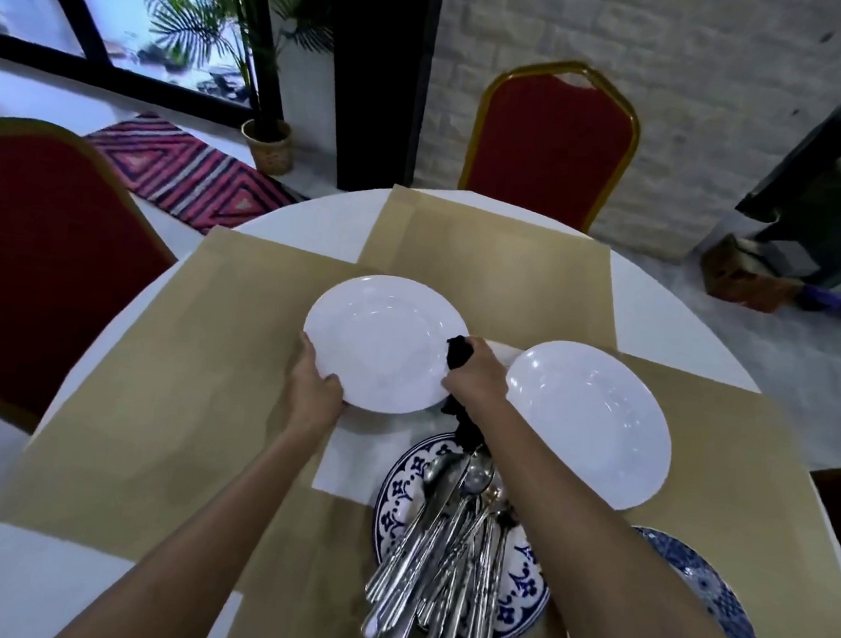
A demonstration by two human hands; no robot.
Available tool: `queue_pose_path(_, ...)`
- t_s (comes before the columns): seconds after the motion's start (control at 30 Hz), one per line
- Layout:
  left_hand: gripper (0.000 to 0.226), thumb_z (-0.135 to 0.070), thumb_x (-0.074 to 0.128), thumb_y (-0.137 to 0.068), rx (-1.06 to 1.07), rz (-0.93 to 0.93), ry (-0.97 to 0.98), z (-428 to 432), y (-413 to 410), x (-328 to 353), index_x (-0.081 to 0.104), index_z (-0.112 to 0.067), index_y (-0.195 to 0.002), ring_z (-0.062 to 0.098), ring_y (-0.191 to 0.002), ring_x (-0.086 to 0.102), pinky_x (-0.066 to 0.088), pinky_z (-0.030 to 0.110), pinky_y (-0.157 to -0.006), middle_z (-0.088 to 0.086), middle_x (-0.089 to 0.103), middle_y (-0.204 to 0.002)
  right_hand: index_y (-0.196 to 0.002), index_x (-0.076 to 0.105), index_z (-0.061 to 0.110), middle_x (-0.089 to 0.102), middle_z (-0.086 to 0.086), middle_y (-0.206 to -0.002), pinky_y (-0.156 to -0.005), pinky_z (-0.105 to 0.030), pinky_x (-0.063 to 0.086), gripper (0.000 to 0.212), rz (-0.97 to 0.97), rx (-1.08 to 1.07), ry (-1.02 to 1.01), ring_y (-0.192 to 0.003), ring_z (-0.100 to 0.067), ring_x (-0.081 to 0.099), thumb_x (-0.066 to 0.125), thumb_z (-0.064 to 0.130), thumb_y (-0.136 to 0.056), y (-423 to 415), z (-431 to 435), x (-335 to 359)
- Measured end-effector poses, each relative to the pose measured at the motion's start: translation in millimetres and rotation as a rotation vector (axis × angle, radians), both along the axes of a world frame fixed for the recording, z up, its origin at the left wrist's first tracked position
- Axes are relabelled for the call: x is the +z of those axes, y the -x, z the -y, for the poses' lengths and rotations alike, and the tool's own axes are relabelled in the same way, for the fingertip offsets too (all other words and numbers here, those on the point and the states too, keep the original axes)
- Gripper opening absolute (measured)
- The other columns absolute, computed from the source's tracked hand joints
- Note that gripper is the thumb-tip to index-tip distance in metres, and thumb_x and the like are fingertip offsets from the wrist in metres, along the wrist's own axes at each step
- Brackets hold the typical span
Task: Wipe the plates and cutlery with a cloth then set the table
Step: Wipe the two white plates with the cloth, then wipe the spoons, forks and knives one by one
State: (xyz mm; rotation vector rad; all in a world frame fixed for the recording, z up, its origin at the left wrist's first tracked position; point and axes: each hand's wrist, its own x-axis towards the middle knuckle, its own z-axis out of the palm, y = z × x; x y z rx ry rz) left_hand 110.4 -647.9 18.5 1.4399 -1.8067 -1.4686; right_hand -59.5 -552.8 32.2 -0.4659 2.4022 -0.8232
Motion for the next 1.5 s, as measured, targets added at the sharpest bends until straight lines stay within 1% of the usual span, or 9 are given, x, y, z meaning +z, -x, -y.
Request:
queue_pose_path(0.17,0.080,-0.023,0.041,-0.079,-0.054,0.161,-0.013,0.9,-1.1,-18.0,0.006,-0.045,-0.147,0.028,-0.095,0.060,0.053,0.042,-0.084,0.000,0.059,-0.125,-0.136,0.042,0.022,0.062,-0.011,-0.113,-0.077,-0.030,0.042,0.057,-0.020,0.011,0.003,-0.106,-0.031,0.057,0.053,0.003,-0.083,4.3,1.4,-11.0)
queue_pose_path(0.47,0.072,-0.004,0.039,-0.092,-0.020,0.118,0.004,-0.8,7.7,-24.0,0.005,-0.024,-0.153,0.025,-0.096,0.055,0.044,0.031,-0.077,0.007,0.053,-0.128,-0.135,0.041,0.020,0.060,-0.013,-0.116,-0.072,-0.030,0.038,0.053,-0.119,0.123,-0.117,-0.103,-0.032,0.057,0.054,0.009,-0.085,7.7,0.0,-9.1)
queue_pose_path(0.63,0.058,-0.016,0.037,-0.092,-0.056,0.184,0.044,-3.5,-7.3,-19.6,0.027,-0.031,-0.148,0.023,-0.089,0.060,0.050,0.035,-0.076,-0.002,0.058,-0.125,-0.138,0.037,0.014,0.057,-0.014,-0.119,-0.078,-0.033,0.041,0.050,-0.123,-0.040,0.058,-0.106,-0.033,0.057,0.056,0.019,-0.092,-0.2,-20.0,17.7)
queue_pose_path(0.8,0.038,-0.016,0.044,-0.097,0.026,0.113,0.163,-52.4,-26.7,1.8,0.048,-0.018,-0.135,0.024,-0.111,0.053,0.043,0.031,-0.088,0.010,0.047,-0.130,-0.122,0.050,0.013,0.067,-0.012,-0.098,-0.058,-0.029,0.050,0.036,0.311,-0.338,0.448,-0.069,-0.022,0.066,0.062,0.025,-0.090,-24.3,-80.1,48.6)
queue_pose_path(0.93,0.033,-0.007,0.044,-0.096,-0.142,0.048,0.215,-110.2,-47.3,13.3,0.058,-0.022,-0.123,-0.004,-0.080,0.053,0.047,0.020,-0.069,-0.003,0.058,-0.121,-0.117,0.054,0.016,0.068,-0.010,-0.095,-0.066,-0.035,0.054,0.027,0.386,-0.359,0.439,-0.071,-0.023,0.065,0.060,0.026,-0.093,-52.0,-145.2,46.4)
queue_pose_path(1.03,0.031,-0.007,0.046,-0.095,-0.318,0.076,0.273,-148.5,-54.2,12.6,0.061,-0.021,-0.118,0.007,-0.097,0.057,0.045,0.021,-0.083,-0.005,0.061,-0.116,-0.116,0.057,0.014,0.067,-0.011,-0.090,-0.065,-0.036,0.052,0.022,0.354,-0.406,0.419,-0.067,-0.023,0.064,0.057,0.024,-0.096,-68.4,-189.9,35.0)
queue_pose_path(1.23,0.019,-0.016,0.049,-0.095,-0.549,0.247,0.614,-188.7,-34.1,-0.1,0.066,-0.014,-0.104,0.026,-0.093,0.057,0.042,0.034,-0.076,0.005,0.066,-0.101,-0.108,0.061,0.016,0.065,-0.008,-0.086,-0.062,-0.033,0.052,0.019,0.397,-0.484,0.468,-0.065,-0.023,0.062,0.047,0.028,-0.101,-94.5,-243.6,26.3)
queue_pose_path(1.37,0.020,-0.010,0.062,-0.084,-0.676,0.479,0.886,-201.6,-20.8,-3.3,0.064,-0.012,-0.104,0.028,-0.093,0.061,0.047,0.035,-0.079,0.009,0.066,-0.101,-0.107,0.057,0.026,0.065,0.001,-0.094,-0.080,-0.044,0.055,0.014,0.380,-0.455,0.460,-0.078,-0.026,0.067,0.044,0.027,-0.102,-106.3,-252.4,18.8)
queue_pose_path(1.5,0.025,-0.010,0.062,-0.085,-0.734,0.694,0.956,-205.8,-14.0,-0.2,0.060,-0.011,-0.109,0.024,-0.098,0.059,0.046,0.032,-0.084,0.007,0.062,-0.106,-0.114,0.058,0.033,0.064,0.000,-0.111,-0.086,-0.045,0.055,0.020,0.286,-0.405,0.399,-0.094,-0.023,0.066,0.046,0.030,-0.099,-110.8,-253.7,3.7)
